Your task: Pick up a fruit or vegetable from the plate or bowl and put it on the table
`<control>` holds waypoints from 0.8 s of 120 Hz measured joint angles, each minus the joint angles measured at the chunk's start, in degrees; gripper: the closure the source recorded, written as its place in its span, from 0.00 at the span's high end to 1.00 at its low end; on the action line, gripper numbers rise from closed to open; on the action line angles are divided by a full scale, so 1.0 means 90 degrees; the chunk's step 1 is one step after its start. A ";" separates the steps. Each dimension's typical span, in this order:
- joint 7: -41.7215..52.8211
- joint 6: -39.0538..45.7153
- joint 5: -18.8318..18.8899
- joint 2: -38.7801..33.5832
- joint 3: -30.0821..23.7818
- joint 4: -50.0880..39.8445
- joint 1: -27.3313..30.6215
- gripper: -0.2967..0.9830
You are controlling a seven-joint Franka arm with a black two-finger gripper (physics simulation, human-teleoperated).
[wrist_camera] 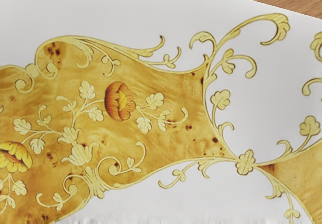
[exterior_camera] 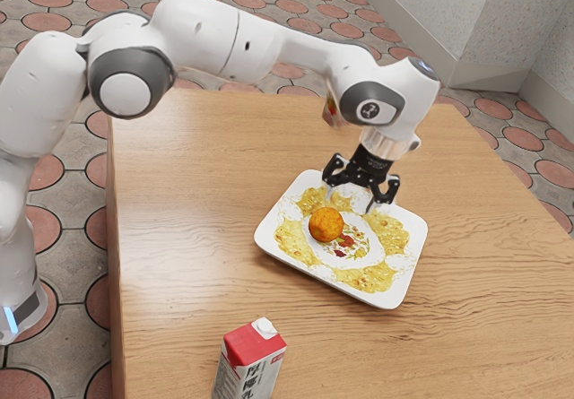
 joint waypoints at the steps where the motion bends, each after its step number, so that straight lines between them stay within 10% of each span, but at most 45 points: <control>1: -0.0001 -0.0019 0.0001 -0.0026 0.0000 -0.0002 -0.0001 0.77; 96: -0.0088 -0.0133 -0.0097 -0.0691 -0.0246 -0.0965 -0.0071 0.77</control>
